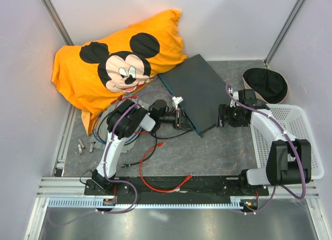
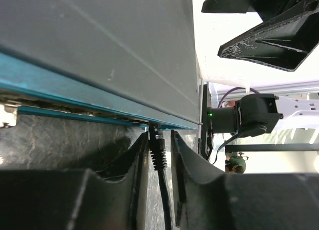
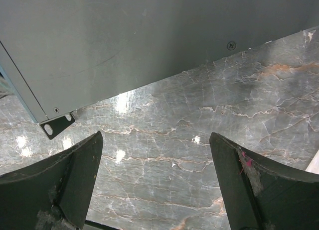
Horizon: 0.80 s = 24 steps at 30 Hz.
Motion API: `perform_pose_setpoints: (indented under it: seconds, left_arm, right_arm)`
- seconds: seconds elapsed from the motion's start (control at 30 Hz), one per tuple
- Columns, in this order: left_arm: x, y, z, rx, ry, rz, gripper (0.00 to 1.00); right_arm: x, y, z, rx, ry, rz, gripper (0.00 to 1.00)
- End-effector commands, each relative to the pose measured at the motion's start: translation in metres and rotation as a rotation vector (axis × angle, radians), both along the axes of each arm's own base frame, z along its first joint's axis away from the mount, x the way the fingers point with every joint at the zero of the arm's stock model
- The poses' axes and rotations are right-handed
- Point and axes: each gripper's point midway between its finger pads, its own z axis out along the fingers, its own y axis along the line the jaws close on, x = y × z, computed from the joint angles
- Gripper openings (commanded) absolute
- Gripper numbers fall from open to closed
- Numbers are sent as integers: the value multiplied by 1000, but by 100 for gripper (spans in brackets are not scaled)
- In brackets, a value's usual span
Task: Pull the plug from the switch port
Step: Pull the connector from the switch port.
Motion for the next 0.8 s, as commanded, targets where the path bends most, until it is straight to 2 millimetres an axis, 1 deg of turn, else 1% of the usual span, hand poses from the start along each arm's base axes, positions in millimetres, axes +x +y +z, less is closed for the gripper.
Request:
perform_pose_setpoints:
  seconds: [0.0, 0.03, 0.07, 0.13, 0.17, 0.23, 0.37, 0.47, 0.53, 0.6, 0.63, 0.67, 0.7, 0.73, 0.77]
  left_arm:
    - [-13, -12, -18, 36, -33, -17, 24]
    - [-10, -13, -19, 48, -38, 1, 22]
    - [-14, -15, -22, 69, -37, -5, 19]
    - [-10, -19, -19, 90, -63, 17, 13]
    - [-13, -20, -24, 119, -68, 12, 2]
    - [-9, -23, -20, 130, -90, 33, 2]
    - [-8, -28, -19, 139, -89, 7, 2]
    - [-11, -29, -18, 157, -72, -65, 1]
    - [-13, -27, -11, 146, -65, -92, 1]
    - [-7, -25, 2, 125, -72, -100, 1]
    - [-9, -23, 8, 106, -59, -118, 1]
    - [-4, -21, 16, 86, -64, -111, 2]
    - [-6, -17, 17, 72, -56, -111, 1]
    - [-5, -18, 29, 22, -43, -105, 1]
    - [-2, -15, 32, -1, -15, -96, 2]
  right_arm:
    - [13, -2, 6, -3, -37, -14, 97]
    - [14, -2, 6, -3, -37, -14, 97]
    - [14, -2, 6, -4, -36, -15, 97]
    - [13, -2, 5, -6, -31, -15, 97]
    - [14, -2, 5, -6, -33, -15, 97]
    - [13, -2, 4, -5, -28, -14, 97]
    - [15, -3, 2, -8, -25, -16, 97]
    - [15, -3, 0, -8, -19, -16, 97]
    - [15, -3, -1, -8, -16, -16, 97]
    - [16, -2, -1, -6, -16, -17, 97]
    - [16, -3, -1, -5, -18, -19, 97]
    - [16, -2, -2, -6, -18, -20, 97]
    - [17, -2, -1, -4, -25, -23, 97]
    - [17, -2, -2, 0, -24, -27, 98]
    - [17, -2, -3, -1, -22, -29, 97]
